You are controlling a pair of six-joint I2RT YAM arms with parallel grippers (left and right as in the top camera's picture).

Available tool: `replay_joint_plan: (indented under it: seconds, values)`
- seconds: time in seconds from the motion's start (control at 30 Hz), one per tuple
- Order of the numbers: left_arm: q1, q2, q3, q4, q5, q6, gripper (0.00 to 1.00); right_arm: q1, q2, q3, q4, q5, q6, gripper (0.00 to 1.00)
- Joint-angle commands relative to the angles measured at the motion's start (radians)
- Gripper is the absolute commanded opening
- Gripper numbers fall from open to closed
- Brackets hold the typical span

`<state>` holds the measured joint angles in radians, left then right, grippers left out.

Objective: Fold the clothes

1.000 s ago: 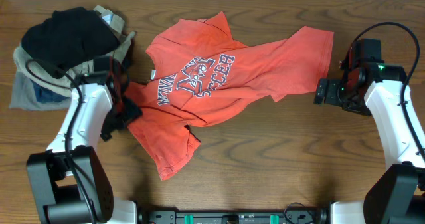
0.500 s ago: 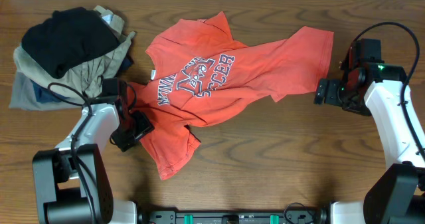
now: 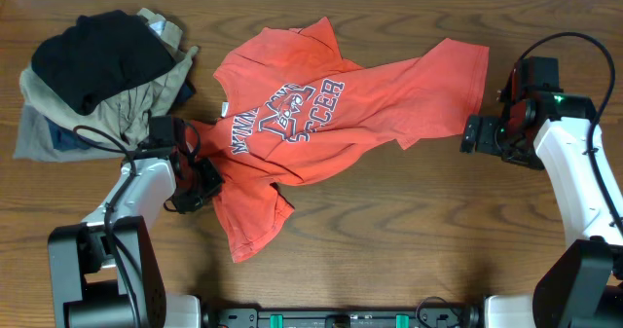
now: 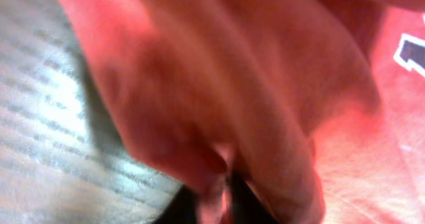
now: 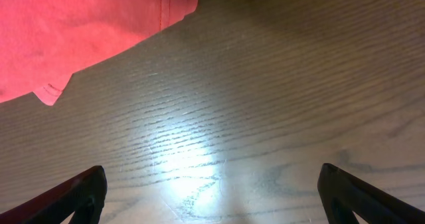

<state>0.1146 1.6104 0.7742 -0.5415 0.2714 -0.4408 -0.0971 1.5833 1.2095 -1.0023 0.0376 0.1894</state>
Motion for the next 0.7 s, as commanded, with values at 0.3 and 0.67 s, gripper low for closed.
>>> replay_joint_plan:
  seconds: [0.3,0.67]
  values:
    - [0.125,-0.099,0.087,-0.338,-0.071,0.086,0.06,-0.006,0.003,-0.015,-0.010,-0.099,-0.042,0.94]
    - [0.246,-0.306,0.169,-0.466,-0.148,0.080,0.06,0.056,0.007,-0.195,0.256,-0.301,-0.108,0.84]
